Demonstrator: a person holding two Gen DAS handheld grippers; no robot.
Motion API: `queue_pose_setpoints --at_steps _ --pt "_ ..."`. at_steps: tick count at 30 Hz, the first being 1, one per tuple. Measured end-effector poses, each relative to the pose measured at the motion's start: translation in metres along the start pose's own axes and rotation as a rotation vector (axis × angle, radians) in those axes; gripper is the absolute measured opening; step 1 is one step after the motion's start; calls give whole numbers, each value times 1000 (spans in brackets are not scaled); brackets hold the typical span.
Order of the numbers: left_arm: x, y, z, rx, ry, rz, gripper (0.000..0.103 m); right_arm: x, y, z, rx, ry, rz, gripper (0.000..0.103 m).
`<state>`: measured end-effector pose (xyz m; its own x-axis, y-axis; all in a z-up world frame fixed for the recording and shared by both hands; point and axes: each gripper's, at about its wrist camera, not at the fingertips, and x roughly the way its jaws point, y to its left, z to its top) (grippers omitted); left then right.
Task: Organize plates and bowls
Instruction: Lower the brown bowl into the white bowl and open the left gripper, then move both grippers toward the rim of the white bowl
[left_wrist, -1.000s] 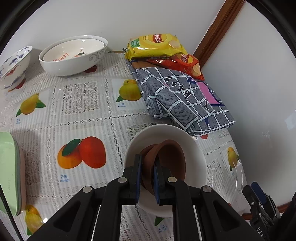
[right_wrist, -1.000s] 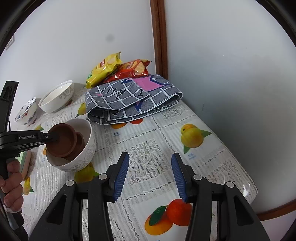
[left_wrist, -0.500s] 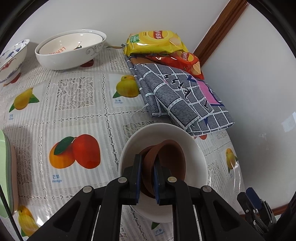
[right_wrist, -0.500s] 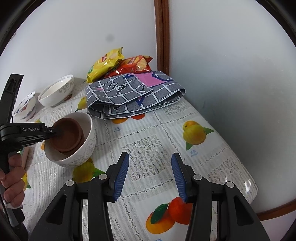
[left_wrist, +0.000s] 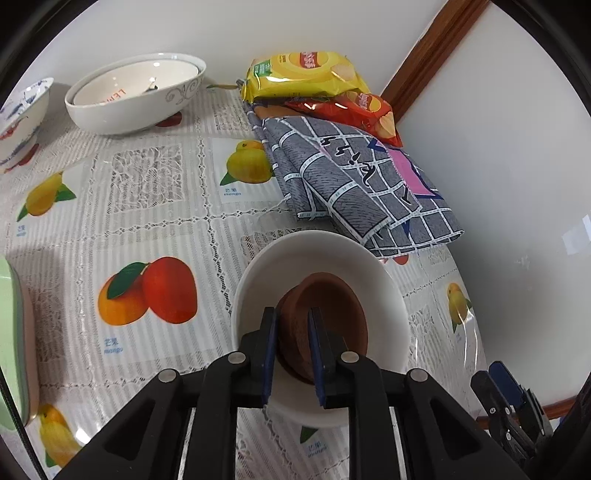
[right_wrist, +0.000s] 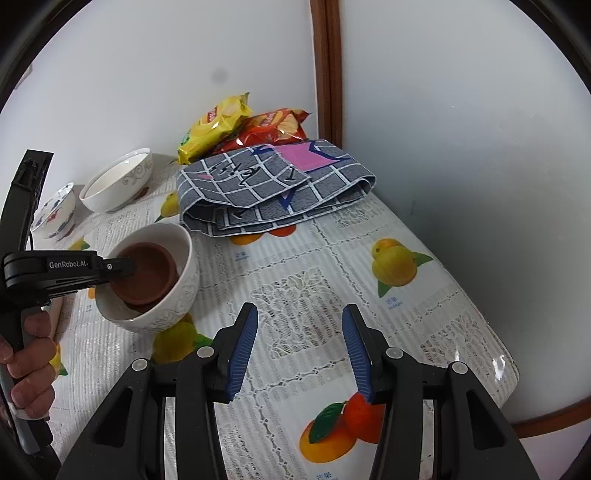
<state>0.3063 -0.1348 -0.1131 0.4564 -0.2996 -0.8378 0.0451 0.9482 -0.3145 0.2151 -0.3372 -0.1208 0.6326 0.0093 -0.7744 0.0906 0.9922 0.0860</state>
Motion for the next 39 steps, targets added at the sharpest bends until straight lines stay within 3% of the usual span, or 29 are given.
queue_pose_setpoints --at_steps 7,19,23,27,33,39 --pt "-25 -13 -7 27 -47 59 22 -8 7 6 -38 -27 67 48" --pt "-41 -18 -13 -17 -83 119 23 -1 37 34 -130 -46 216 56" --pt "-47 -5 -9 -30 -78 147 23 5 52 38 -162 -80 172 56" --pt "-51 8 -5 -50 -57 171 23 6 63 39 -201 -60 139 56" --pt "-77 21 -19 -54 -86 165 23 0 58 29 -141 -22 161 56" --pt "-89 34 -45 -12 -39 166 23 -31 55 5 -41 -66 43 56"
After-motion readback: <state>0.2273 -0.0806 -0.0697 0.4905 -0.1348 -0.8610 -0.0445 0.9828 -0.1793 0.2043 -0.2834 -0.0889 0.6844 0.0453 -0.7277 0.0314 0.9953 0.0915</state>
